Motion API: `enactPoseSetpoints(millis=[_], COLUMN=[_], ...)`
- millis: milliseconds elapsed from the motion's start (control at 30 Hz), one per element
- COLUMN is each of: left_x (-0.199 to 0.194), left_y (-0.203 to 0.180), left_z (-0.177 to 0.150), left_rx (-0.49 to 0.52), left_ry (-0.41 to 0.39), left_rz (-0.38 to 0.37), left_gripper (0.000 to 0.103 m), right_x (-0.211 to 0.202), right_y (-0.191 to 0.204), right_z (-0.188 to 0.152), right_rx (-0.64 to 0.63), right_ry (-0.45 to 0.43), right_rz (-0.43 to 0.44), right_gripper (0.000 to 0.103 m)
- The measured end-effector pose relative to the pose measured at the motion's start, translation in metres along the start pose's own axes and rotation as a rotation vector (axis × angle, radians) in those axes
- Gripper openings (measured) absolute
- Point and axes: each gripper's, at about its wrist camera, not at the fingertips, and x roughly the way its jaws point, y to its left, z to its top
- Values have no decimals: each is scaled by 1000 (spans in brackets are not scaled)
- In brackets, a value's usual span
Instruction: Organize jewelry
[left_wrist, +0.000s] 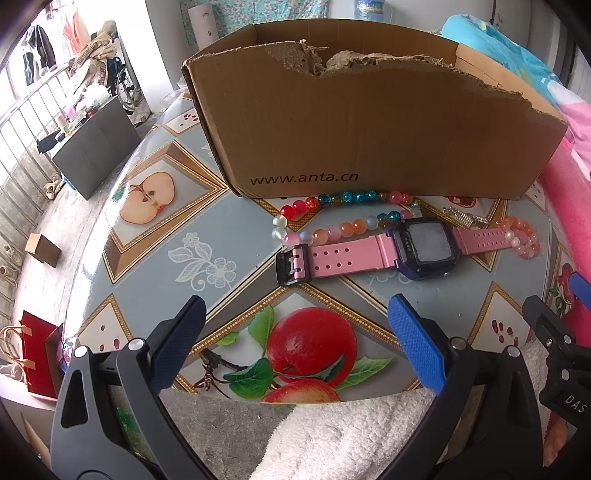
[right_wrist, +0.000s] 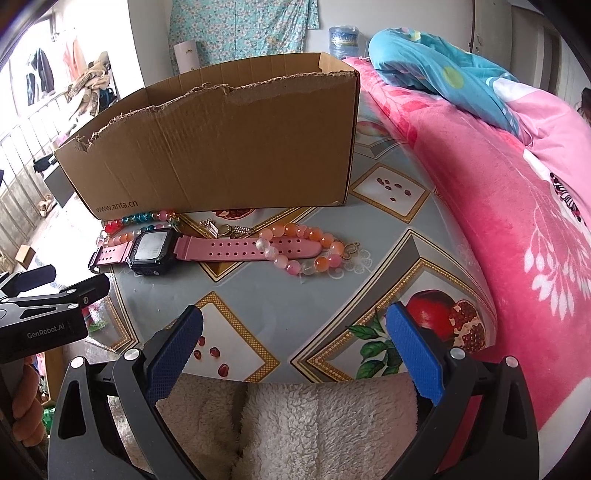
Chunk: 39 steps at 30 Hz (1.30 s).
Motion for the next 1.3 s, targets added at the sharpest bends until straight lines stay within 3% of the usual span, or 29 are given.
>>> enactPoseSetpoints(millis=[1300], left_x=[27], left_y=[11], left_z=[5], left_rx=[-25], left_ry=[30], left_rz=[-57], left_gripper=[96], right_x=[5], right_y=[5], right_z=[0], right_rx=[-50], right_ry=[-47], right_rz=[33], right_gripper=[97])
